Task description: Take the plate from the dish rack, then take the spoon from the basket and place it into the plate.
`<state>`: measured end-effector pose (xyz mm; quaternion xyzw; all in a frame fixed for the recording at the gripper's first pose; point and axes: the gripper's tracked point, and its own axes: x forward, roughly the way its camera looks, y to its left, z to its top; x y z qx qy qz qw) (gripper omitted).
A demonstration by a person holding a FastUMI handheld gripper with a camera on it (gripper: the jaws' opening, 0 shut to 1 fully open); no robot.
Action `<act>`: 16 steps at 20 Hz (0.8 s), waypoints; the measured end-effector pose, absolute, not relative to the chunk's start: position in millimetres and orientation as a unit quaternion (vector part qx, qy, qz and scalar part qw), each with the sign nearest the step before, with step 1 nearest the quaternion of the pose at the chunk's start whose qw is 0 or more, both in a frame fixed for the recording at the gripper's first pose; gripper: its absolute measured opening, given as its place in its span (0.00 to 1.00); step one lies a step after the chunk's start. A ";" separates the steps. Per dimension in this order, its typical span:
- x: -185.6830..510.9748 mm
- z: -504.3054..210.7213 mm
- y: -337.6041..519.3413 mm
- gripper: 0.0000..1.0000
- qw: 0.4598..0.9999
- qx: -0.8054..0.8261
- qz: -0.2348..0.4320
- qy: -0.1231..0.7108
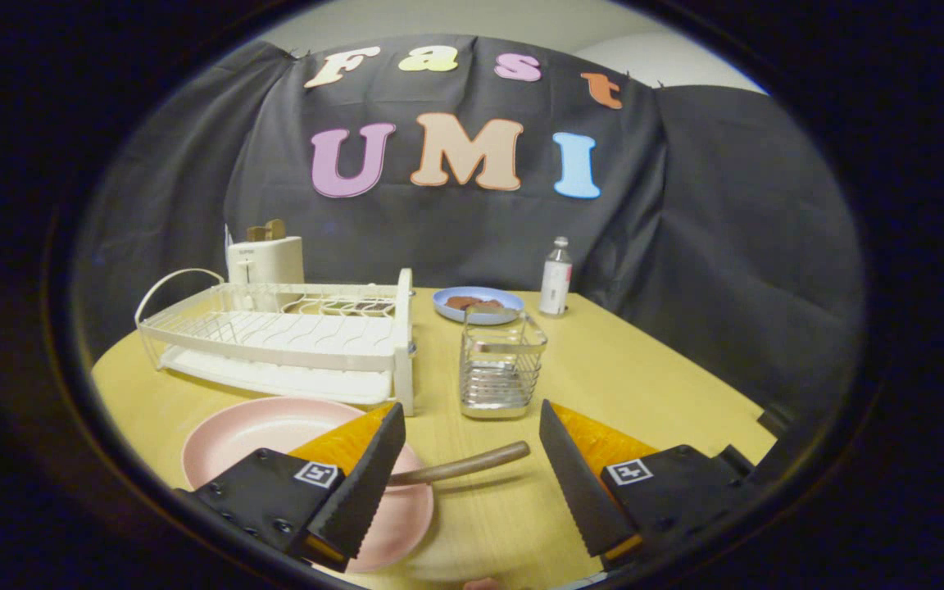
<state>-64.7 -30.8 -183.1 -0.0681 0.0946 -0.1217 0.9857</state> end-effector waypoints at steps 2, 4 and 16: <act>-67.2 -166.7 -30.5 1.00 0.987 -0.078 -0.120 0.070; -68.5 -148.0 -28.1 1.00 0.988 -0.085 -0.119 0.047; -86.0 -26.5 8.9 1.00 0.990 -0.073 -0.076 -0.089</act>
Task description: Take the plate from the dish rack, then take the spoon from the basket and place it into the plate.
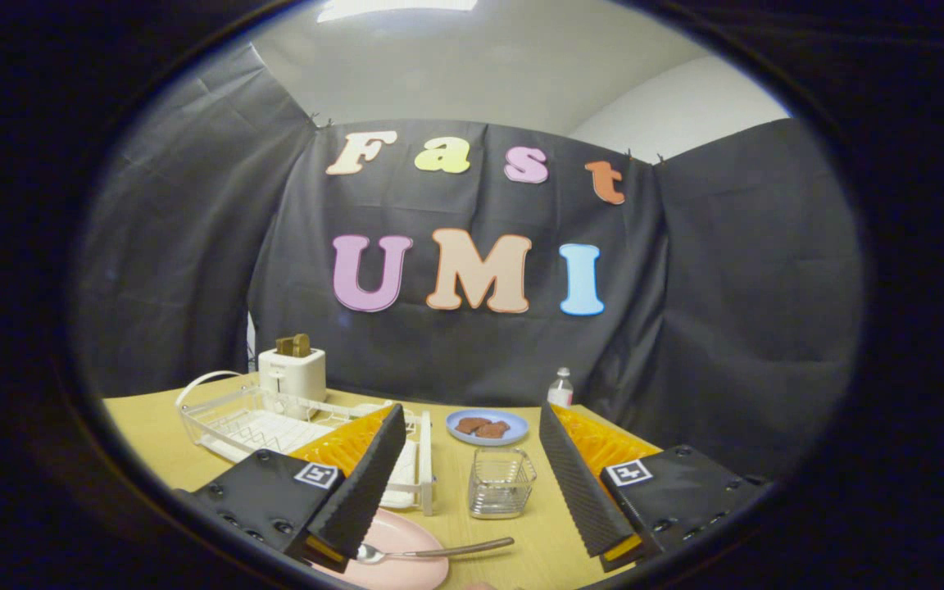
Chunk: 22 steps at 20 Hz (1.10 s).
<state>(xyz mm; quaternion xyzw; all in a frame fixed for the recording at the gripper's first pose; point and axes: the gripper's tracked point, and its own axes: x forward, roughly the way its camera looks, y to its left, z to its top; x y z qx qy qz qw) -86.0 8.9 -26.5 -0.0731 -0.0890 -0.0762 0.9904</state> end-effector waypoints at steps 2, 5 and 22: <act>-89.3 -20.5 12.4 1.00 0.990 -0.074 -0.076 -0.095; -92.4 -18.3 16.1 1.00 0.989 -0.079 -0.075 -0.098; -93.2 -28.4 -2.9 1.00 0.992 -0.036 -0.087 -0.089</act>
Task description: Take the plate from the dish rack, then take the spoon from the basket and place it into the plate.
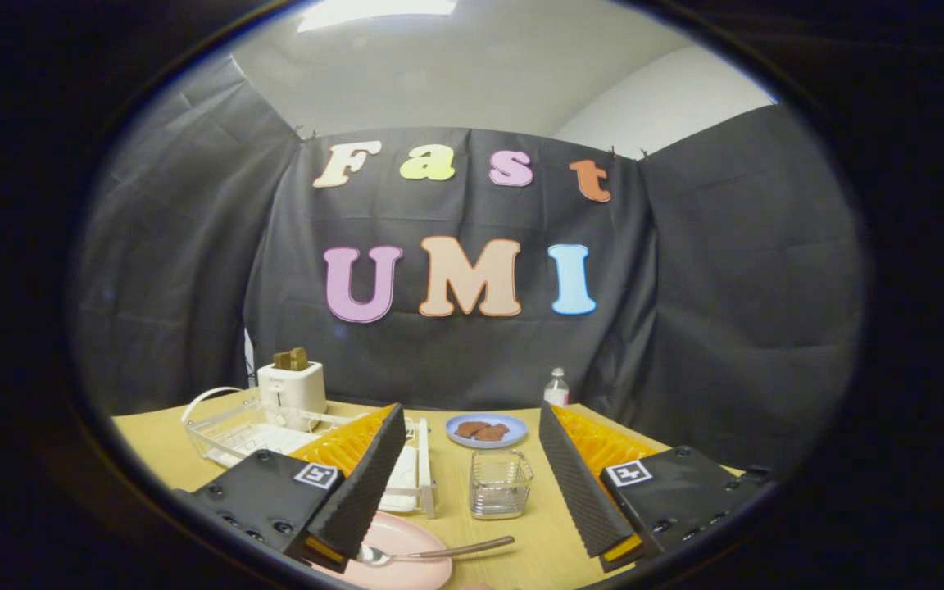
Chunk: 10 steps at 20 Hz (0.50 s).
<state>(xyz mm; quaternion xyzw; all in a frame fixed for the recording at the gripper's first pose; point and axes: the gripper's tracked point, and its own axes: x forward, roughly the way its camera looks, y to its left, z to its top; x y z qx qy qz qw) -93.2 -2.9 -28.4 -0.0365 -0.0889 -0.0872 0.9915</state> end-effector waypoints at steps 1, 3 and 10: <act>-94.7 -26.9 -4.3 1.00 0.991 -0.036 -0.089 -0.090; -98.2 -27.4 -6.3 1.00 0.991 -0.034 -0.090 -0.092; -99.3 -30.3 -7.9 1.00 0.991 -0.031 -0.089 -0.090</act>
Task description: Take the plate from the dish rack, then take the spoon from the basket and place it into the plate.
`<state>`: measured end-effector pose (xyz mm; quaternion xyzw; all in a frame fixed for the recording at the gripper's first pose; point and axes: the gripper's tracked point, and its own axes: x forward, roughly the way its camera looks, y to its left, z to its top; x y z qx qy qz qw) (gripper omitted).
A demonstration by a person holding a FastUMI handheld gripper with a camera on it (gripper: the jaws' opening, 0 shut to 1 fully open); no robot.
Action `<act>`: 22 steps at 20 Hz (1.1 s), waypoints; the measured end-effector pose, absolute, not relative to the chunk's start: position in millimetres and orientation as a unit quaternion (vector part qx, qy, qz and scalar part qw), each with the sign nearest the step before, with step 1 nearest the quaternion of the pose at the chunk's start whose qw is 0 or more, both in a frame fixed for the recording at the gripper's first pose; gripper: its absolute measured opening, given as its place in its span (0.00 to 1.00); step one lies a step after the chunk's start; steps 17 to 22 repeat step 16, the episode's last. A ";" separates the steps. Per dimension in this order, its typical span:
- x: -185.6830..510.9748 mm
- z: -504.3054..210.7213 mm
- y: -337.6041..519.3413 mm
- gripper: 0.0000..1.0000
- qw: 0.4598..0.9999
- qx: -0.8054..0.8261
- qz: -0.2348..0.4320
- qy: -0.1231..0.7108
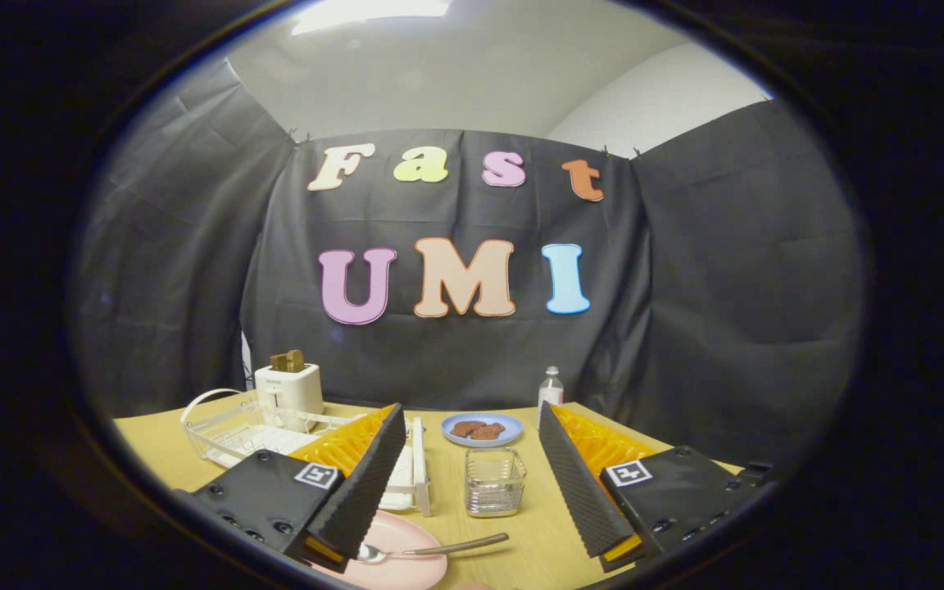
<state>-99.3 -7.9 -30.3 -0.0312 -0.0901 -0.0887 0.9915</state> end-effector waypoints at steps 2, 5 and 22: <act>-100.3 -30.8 -6.3 1.00 0.992 -0.032 -0.087 -0.090; -98.6 -34.9 -5.8 1.00 0.992 -0.032 -0.086 -0.087; -98.8 -38.0 -10.2 1.00 0.992 -0.025 -0.086 -0.089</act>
